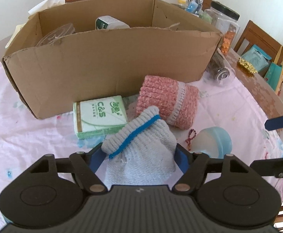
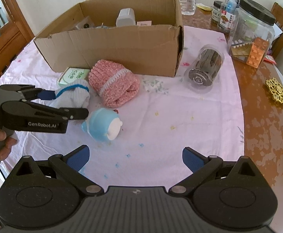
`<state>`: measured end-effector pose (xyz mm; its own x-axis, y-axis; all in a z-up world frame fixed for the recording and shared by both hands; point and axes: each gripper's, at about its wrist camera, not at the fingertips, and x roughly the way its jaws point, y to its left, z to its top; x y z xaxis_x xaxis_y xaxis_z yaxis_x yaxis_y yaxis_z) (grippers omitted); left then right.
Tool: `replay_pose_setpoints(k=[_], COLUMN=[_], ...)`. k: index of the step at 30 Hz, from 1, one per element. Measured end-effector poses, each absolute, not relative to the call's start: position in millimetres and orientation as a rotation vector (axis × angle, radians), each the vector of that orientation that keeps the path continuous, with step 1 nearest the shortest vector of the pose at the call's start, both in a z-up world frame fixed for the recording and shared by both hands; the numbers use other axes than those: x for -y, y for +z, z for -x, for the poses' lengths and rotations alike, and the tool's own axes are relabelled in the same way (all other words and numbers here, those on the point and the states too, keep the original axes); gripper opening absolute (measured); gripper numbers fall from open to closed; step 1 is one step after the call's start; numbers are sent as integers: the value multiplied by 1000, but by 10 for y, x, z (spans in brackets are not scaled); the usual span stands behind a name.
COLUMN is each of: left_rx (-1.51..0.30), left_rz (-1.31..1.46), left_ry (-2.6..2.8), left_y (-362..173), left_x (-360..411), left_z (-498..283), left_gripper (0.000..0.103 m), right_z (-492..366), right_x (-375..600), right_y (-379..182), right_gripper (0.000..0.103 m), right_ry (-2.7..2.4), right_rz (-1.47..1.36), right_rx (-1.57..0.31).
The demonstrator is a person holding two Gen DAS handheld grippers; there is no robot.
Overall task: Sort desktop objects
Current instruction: 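Lower the left gripper onto the white blue-banded sock and close it, then close the right gripper on the pink knit sock while the left gripper holds its sock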
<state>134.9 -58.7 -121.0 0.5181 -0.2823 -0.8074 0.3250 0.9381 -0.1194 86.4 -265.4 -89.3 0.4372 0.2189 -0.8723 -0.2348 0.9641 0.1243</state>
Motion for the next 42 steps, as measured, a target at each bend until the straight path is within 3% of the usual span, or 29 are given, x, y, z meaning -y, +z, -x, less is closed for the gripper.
replay_pose_setpoints(k=[24,42], left_rx=[-969,-984], left_rz=[-70,-105], left_ry=[-391,-439], left_y=[-1020,-1008], left_x=[268,80], left_z=[-1332,-1406], left_gripper=[68,68], right_z=[-1182,-2018], right_x=[2194,1859], right_y=[-1045,-1207], right_gripper=[103,103], right_ry=[425,474], right_rz=[156,362], right_rx=[-1080,-1042])
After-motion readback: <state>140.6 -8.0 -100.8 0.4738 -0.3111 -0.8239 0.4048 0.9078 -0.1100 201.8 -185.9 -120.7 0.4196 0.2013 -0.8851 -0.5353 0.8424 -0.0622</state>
